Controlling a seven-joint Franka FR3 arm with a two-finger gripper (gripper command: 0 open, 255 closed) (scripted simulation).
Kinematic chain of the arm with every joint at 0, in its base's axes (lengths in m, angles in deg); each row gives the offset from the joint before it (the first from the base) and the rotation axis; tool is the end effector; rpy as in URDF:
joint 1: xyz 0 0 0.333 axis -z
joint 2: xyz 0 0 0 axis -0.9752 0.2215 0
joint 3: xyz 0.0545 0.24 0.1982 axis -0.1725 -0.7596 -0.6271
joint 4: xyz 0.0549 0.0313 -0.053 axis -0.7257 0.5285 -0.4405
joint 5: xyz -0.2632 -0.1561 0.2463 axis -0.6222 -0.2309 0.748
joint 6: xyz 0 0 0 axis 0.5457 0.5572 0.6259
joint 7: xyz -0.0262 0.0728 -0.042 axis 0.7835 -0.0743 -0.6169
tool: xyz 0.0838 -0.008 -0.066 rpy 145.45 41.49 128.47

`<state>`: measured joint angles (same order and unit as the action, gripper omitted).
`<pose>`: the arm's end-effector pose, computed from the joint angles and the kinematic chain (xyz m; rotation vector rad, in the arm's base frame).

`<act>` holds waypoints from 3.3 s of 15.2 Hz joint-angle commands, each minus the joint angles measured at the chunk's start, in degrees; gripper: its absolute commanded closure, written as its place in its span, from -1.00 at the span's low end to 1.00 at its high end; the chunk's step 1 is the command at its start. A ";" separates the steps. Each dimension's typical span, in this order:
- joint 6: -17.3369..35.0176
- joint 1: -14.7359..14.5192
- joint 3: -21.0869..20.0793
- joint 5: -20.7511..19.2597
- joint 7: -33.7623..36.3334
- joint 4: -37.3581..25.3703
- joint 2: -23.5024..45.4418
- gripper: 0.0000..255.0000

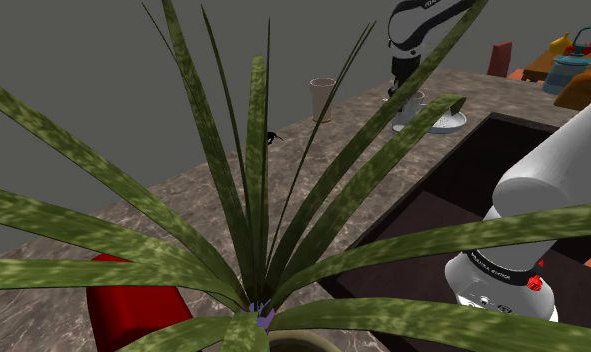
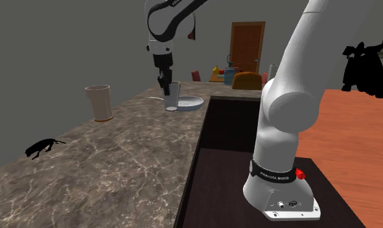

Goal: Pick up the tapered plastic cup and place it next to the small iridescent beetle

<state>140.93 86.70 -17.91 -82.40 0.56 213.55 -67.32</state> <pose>0.4080 -0.2170 0.4415 3.0015 0.0291 -0.0538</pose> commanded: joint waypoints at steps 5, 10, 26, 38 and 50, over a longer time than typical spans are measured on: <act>-4.66 -0.13 -0.47 0.27 -0.47 -3.12 -1.55 1.00; -8.58 -0.25 -0.83 0.55 -0.94 -6.20 -2.43 1.00; -17.13 -2.15 -3.87 2.37 1.44 -15.63 -0.91 1.00; -15.75 -8.31 -11.76 5.81 14.60 -25.16 12.23 1.00; -18.76 -14.43 -17.13 6.49 25.58 -45.70 31.33 1.00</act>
<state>122.54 72.82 -34.68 -75.88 25.23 170.24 -38.13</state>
